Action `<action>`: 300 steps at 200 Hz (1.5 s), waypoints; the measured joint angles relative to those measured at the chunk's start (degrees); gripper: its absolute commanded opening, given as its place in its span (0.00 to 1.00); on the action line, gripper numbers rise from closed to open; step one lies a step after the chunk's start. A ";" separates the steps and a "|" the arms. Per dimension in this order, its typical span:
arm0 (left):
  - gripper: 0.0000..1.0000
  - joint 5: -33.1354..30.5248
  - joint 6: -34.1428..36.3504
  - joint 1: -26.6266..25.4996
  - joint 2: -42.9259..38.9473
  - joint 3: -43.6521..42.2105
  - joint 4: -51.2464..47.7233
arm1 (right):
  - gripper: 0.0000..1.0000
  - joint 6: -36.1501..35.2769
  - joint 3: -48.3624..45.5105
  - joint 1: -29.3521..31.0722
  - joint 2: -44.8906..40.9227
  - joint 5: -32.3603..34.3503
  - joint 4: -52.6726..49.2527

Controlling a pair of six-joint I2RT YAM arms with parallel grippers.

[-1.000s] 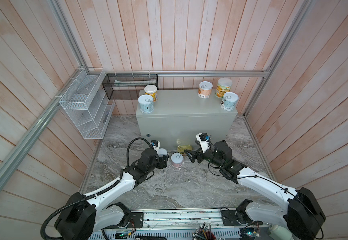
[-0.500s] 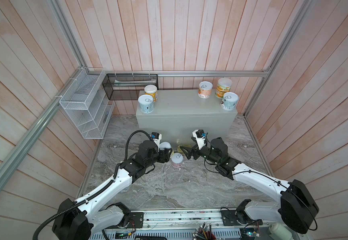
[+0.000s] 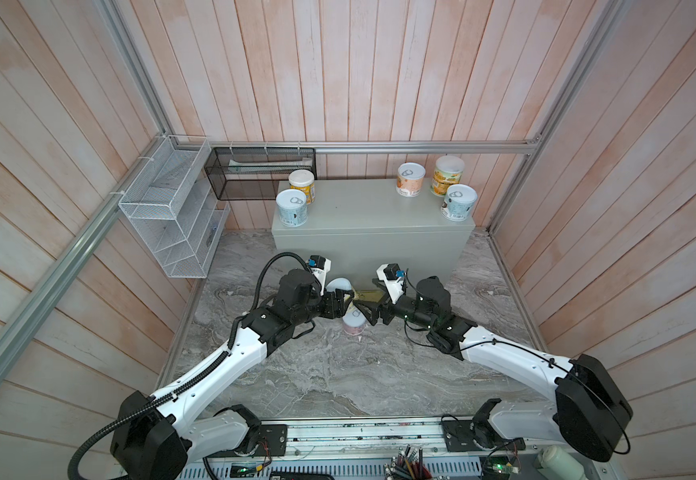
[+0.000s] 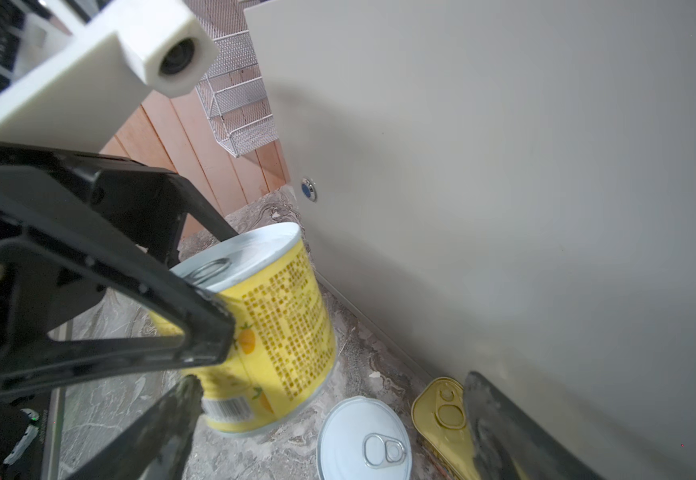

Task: Place and organize the canned foods onto the counter
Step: 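Close the right gripper on the can held by the left gripper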

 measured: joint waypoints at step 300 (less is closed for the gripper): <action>0.51 12.02 -5.03 1.36 2.47 -1.11 4.07 | 0.85 -1.60 0.96 3.72 7.65 -3.26 6.62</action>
